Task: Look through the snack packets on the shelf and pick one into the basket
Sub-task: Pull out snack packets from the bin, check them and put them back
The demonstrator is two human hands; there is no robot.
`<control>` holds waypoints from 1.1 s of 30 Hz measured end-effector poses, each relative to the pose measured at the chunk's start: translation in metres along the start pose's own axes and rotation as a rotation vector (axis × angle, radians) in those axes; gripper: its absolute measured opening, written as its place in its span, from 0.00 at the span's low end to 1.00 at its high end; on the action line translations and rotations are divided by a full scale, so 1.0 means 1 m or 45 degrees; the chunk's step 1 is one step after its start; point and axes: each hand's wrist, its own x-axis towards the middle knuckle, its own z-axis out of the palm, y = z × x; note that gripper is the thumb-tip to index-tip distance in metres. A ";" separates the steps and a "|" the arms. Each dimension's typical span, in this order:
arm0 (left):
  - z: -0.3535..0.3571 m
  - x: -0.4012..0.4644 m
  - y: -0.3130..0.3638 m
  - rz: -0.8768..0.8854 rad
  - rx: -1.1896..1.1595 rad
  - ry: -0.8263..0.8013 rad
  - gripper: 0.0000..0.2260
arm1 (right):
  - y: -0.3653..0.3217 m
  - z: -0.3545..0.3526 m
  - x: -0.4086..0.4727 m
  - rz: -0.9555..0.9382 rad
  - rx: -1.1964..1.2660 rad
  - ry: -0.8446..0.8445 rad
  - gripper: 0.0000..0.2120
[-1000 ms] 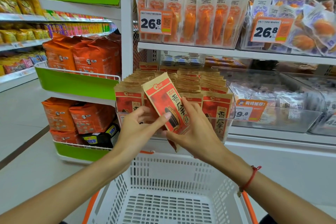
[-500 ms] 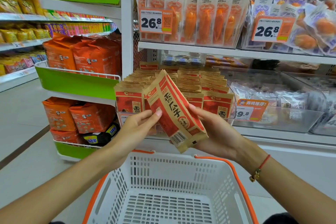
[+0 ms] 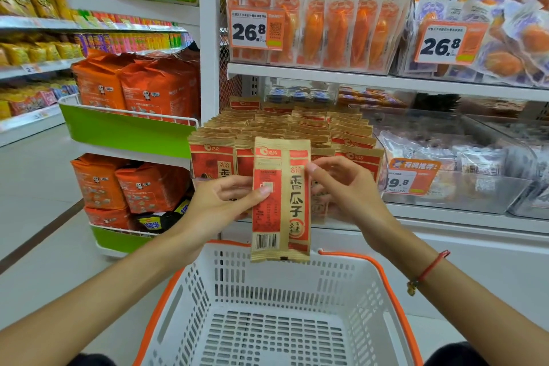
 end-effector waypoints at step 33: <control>0.006 0.002 0.001 0.151 -0.047 0.258 0.15 | 0.008 0.019 -0.008 -0.073 -0.265 -0.125 0.17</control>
